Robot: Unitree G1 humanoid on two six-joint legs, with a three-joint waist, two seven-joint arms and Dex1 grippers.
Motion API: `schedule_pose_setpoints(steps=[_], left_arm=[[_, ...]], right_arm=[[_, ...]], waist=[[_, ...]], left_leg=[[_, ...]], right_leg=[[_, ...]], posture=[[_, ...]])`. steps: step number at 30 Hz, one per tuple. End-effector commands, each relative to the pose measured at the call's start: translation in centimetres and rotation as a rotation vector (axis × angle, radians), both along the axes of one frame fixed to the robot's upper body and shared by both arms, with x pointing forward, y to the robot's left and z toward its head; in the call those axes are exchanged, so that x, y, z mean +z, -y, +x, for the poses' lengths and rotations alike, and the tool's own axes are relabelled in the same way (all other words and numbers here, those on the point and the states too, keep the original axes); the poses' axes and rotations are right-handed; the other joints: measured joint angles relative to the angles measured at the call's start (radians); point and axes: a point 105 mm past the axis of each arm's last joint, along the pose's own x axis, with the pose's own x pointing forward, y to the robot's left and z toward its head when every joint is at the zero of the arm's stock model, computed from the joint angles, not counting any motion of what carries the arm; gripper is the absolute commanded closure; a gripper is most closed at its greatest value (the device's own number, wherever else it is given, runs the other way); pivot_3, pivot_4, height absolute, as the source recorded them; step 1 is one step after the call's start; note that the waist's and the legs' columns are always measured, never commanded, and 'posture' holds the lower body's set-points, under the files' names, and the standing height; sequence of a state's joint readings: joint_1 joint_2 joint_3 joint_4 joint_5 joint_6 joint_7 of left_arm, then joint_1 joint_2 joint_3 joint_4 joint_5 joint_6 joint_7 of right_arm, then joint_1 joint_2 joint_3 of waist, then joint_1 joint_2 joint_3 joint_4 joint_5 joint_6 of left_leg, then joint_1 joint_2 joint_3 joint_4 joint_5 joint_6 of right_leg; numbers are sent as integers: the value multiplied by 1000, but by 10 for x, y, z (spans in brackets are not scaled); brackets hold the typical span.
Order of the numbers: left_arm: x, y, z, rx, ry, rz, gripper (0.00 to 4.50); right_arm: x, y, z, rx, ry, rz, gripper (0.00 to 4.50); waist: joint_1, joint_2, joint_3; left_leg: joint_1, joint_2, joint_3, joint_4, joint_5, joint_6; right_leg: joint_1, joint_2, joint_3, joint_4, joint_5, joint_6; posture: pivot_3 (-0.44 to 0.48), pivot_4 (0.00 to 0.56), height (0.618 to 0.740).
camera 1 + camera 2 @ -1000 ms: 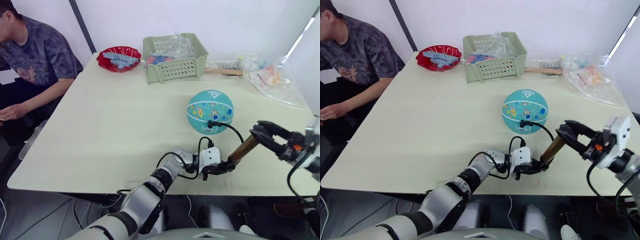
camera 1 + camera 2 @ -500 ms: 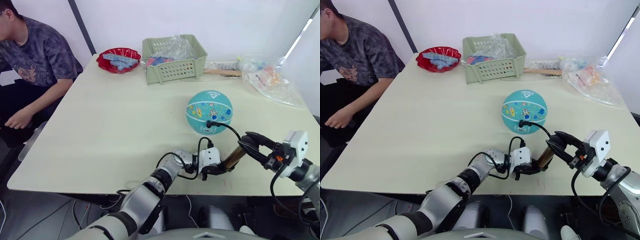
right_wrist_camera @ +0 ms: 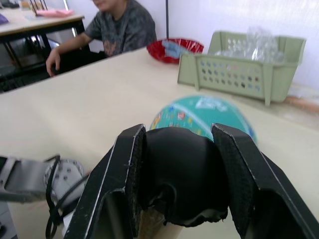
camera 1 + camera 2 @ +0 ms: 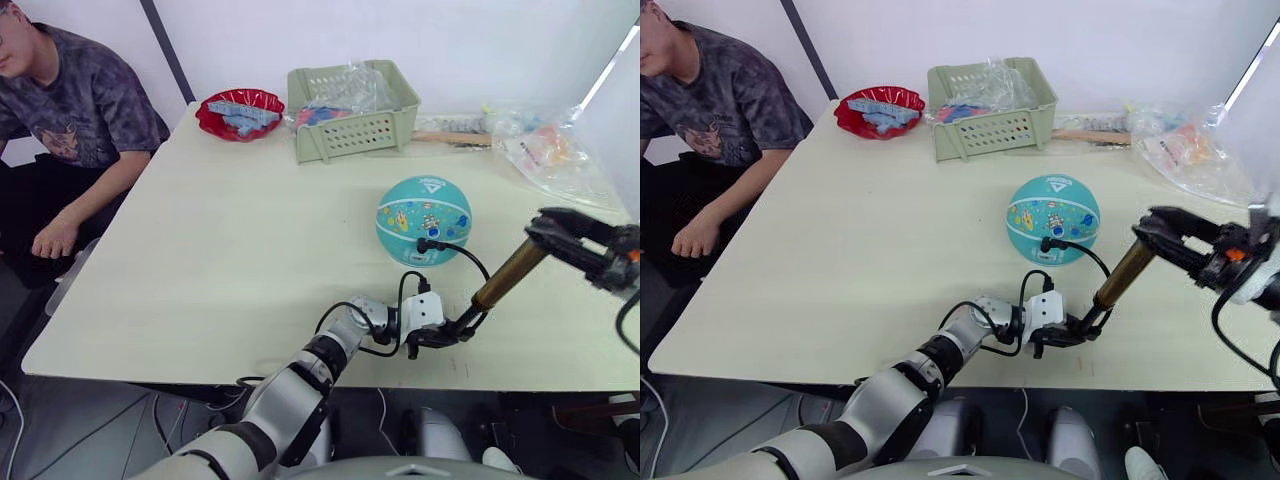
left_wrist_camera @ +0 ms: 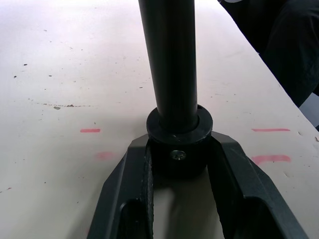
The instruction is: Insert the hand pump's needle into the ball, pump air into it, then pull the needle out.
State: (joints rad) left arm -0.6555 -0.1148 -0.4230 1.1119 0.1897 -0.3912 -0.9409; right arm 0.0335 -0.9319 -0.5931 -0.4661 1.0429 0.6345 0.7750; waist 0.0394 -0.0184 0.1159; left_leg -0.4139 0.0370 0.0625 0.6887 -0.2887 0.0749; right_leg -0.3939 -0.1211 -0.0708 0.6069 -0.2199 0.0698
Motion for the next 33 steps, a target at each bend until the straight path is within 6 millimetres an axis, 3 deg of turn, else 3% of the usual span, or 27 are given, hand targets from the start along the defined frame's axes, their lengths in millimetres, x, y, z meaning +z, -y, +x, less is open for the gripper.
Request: schedule_pose_setpoints(steps=[1,6,10,17,25,33], left_arm=[[-57,-39,-23,26,-149,217,3392],[-58,-39,-24,26,-152,218,3392],[-58,-40,-24,25,-152,219,3392],[-59,-40,-25,26,-153,222,3392],[-59,-41,-25,28,-153,221,3392],[-59,-42,-24,32,-152,219,3392]], right_arm=[[45,14,-5,-63,156,0,2901],[66,13,-9,-57,190,1,2901],[62,11,-10,-51,168,-4,2901],[2,5,-8,-45,4,-54,2901],[-56,-11,-6,-41,-109,37,2901],[-116,-26,-14,-31,-201,7,2902]], waist=[[0,-1,0],[0,0,1],[0,0,1],[0,-5,-2],[-2,-12,-11],[-4,-13,-18]], left_leg=[[0,0,0,0,0,0],[0,0,0,0,0,0],[0,0,0,0,0,0],[0,1,-1,0,0,0],[2,2,-1,0,0,0],[2,2,-1,-1,0,0]], right_leg=[[0,0,0,0,0,0],[0,0,0,0,0,0],[0,0,0,0,0,0],[1,1,0,0,0,0],[1,2,0,0,0,0],[1,3,0,0,0,0]], posture=[[0,150,738],[0,150,738],[0,150,738],[0,150,738],[0,150,738],[0,150,738]])
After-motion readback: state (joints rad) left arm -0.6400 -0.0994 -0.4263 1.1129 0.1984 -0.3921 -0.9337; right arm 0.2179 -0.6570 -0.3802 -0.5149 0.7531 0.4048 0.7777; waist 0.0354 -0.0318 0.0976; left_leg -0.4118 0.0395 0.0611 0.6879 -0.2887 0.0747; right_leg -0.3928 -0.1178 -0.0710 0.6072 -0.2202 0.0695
